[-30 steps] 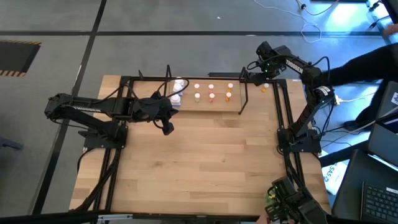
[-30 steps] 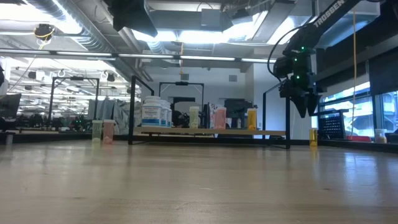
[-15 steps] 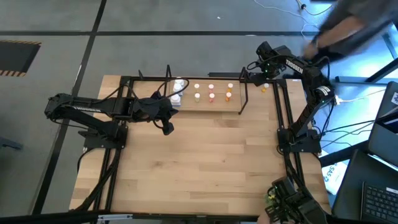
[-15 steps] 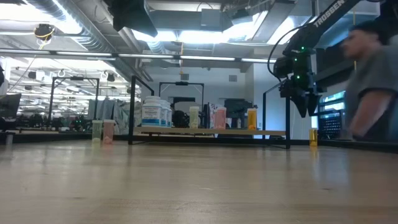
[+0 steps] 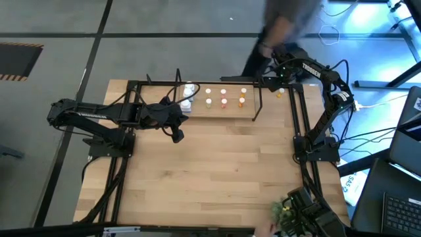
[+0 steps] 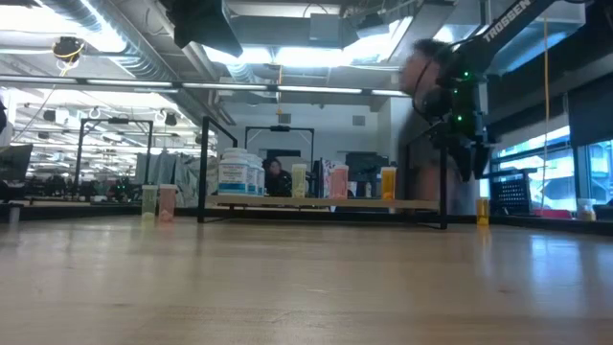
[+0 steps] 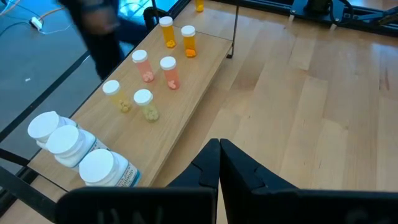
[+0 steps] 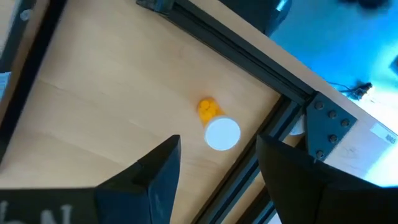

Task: Pick and place medicine bottles onto shelf by color
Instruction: Put the orange pill bottle on the shelf aligned with the other orange pill bottles

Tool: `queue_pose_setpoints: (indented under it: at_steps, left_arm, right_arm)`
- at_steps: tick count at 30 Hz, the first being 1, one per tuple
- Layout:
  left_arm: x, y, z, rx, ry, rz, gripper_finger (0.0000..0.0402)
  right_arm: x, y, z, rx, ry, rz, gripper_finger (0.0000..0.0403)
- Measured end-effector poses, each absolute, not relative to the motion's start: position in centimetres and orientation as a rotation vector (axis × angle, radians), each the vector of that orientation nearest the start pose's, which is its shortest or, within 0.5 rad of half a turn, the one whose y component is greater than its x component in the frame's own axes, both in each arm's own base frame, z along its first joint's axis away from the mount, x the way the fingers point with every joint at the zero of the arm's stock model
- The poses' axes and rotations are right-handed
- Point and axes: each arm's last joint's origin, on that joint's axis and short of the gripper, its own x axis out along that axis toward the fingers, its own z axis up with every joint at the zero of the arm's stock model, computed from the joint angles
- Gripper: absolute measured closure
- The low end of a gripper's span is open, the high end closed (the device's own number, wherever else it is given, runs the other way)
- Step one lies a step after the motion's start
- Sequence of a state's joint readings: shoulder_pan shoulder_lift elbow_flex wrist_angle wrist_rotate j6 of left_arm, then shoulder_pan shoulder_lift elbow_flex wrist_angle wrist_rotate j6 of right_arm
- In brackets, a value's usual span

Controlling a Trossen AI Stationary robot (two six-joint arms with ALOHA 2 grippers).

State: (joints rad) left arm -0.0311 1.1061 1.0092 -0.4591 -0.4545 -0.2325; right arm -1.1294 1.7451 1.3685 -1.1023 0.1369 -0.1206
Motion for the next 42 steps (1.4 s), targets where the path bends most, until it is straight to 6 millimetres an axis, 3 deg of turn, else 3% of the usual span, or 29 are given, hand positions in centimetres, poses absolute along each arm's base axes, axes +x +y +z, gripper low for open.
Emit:
queue_pose_setpoints:
  at_steps: [12,25,42]
  left_arm:
    - [23.1,0.5,32.6,-0.088,0.492,0.472,0.0401]
    - [23.1,0.5,32.6,-0.088,0.492,0.472,0.0401]
    - [23.1,0.5,32.6,-0.089,0.492,0.472,0.0401]
  right_arm:
    - [13.3,-30.2,23.1,0.679,1.374,-0.97,0.0191]
    - [13.7,-30.9,20.1,0.72,1.48,-0.864,0.0191]
    - [13.5,-31.0,20.1,0.618,1.534,-0.789,0.0191]
